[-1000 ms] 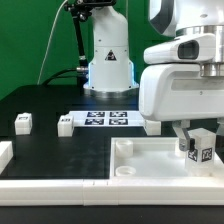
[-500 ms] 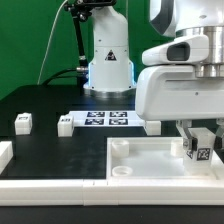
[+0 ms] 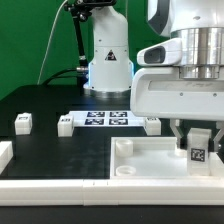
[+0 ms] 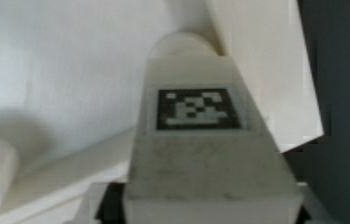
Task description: Assemble one leg
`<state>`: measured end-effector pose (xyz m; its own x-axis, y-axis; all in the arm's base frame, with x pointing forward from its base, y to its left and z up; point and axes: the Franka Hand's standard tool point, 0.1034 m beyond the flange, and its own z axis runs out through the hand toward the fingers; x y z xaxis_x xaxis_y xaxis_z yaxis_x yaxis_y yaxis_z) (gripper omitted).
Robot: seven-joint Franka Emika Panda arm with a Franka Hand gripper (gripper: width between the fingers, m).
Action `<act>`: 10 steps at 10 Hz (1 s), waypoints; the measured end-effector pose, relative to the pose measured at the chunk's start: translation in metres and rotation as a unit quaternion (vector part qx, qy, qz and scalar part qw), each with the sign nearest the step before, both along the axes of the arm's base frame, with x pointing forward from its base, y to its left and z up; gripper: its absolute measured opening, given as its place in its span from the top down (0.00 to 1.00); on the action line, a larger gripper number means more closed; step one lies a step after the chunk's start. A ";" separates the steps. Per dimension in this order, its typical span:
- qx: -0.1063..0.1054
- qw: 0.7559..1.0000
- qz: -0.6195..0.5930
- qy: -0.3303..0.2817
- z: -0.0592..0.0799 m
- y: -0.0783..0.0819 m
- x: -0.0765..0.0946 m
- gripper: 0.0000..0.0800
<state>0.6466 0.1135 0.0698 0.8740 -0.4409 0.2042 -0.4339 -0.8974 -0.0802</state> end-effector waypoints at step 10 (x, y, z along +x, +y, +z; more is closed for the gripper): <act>0.094 0.889 -0.447 0.027 -0.001 -0.007 -0.009 0.63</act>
Offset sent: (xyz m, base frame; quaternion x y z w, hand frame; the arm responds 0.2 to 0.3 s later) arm 0.0003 0.0012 -0.0086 -0.0287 -0.0301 0.2859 0.9573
